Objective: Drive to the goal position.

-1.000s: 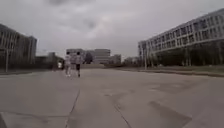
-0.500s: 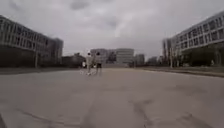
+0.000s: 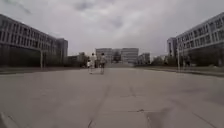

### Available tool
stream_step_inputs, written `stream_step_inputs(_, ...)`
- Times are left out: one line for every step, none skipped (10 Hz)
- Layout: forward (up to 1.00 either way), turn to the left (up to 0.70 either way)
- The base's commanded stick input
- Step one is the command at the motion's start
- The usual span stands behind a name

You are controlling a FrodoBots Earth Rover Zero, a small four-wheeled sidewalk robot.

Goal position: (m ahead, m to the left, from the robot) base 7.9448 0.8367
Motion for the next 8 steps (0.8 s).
stream_step_inputs(0.7,-0.01)
stream_step_inputs(0.7,-0.01)
stream_step_inputs(0.7,-0.01)
stream_step_inputs(0.7,-0.01)
stream_step_inputs(0.7,-0.01)
stream_step_inputs(0.7,-0.01)
stream_step_inputs(0.7,-0.01)
stream_step_inputs(0.7,-0.01)
